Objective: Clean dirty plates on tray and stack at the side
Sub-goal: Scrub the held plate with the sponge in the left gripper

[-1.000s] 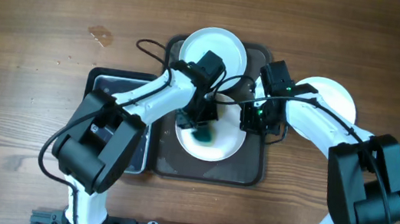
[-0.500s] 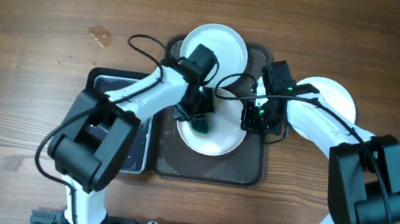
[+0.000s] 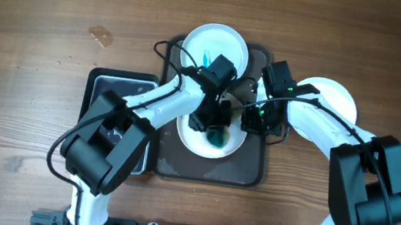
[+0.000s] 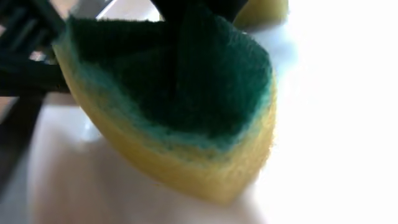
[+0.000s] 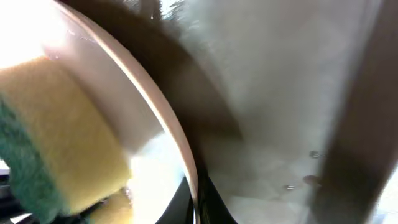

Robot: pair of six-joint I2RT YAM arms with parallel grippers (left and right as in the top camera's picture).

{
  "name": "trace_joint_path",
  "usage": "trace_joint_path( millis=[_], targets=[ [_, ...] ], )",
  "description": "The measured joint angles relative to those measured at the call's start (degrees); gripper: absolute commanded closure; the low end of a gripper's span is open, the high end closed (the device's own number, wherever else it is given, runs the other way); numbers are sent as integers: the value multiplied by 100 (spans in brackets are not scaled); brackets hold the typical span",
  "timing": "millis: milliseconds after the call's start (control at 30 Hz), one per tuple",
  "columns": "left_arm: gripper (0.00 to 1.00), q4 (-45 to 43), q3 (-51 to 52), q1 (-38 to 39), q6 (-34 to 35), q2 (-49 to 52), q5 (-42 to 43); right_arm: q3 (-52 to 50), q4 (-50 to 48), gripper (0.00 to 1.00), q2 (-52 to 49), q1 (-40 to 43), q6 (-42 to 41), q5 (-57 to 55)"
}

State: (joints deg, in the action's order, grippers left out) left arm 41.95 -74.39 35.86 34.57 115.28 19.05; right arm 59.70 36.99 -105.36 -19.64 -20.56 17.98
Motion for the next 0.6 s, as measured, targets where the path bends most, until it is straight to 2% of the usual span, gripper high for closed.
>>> trace_joint_path(
  millis=[200, 333, 600],
  targets=[
    [96, 968, -4, -363, -15, -142, -944, 0, -4, 96, 0, -46, 0, 4],
    [96, 1099, 85, -614, 24, -295, -1412, 0, -7, 96, 0, -46, 0, 17],
    [96, 1204, 221, -841, 76, -1049, -1436, -2, -24, 96, 0, -63, 0, 46]
  ],
)
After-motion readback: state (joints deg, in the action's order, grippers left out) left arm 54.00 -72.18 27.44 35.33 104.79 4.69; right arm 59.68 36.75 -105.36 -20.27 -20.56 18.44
